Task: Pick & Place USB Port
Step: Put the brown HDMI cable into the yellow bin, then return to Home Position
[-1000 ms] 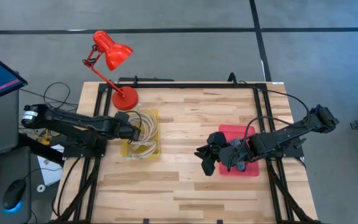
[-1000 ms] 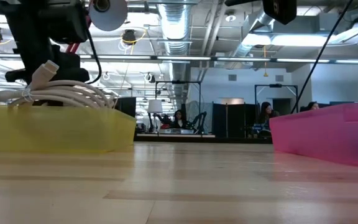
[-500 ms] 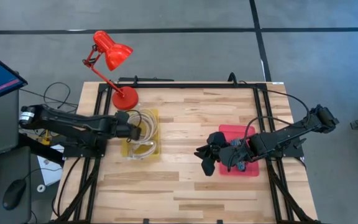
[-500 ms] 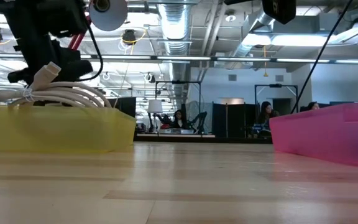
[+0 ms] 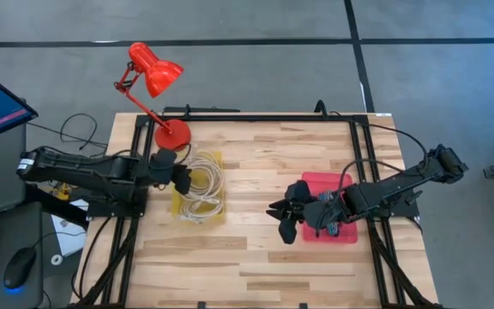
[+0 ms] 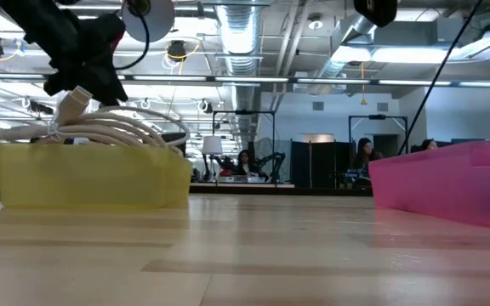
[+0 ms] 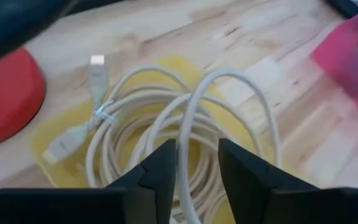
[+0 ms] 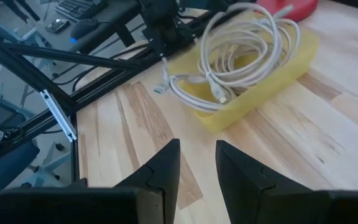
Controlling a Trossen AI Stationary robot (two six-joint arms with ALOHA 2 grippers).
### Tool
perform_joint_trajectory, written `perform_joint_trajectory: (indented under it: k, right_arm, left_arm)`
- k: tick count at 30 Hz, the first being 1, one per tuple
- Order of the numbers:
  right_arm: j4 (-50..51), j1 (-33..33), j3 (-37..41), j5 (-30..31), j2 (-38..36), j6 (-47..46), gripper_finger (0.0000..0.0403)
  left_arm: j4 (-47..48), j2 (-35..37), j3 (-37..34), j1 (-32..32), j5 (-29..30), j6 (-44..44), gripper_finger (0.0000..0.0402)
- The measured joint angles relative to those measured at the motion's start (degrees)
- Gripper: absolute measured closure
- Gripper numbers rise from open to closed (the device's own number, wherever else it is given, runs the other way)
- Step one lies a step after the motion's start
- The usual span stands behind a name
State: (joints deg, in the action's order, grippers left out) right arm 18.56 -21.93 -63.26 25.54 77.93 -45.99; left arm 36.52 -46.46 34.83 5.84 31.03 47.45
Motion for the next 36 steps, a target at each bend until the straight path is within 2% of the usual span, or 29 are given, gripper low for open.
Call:
perform_joint_trajectory:
  k: [10,15,20,25,31,36]
  right_arm:
    - [-1.6,0.7,0.0,-0.1,0.0,2.0,0.0308]
    - [-2.0,0.8,0.0,-0.1,0.0,2.0,0.0308]
    - [-6.1,0.7,0.0,-0.1,0.0,5.5,0.0308]
    - [-11.3,0.9,0.0,0.0,-0.1,11.6,0.0309]
    - [-12.6,2.0,0.0,0.0,-1.8,14.9,0.0336]
    - [-10.9,2.8,0.0,0.0,-6.5,22.7,0.0374]
  left_arm:
    - [0.1,4.7,0.0,0.0,-0.5,-2.7,0.0287]
    - [-2.2,5.2,0.0,0.0,-6.4,-6.7,0.0292]
    - [-9.0,5.2,0.0,0.1,-11.4,-12.6,0.0308]
    - [-16.2,5.2,0.0,0.8,-12.8,-17.8,0.0329]
    - [-21.7,5.3,0.0,2.2,-14.5,-23.1,0.0358]
    - [-23.9,6.4,0.0,2.5,-14.6,-24.9,0.0384]
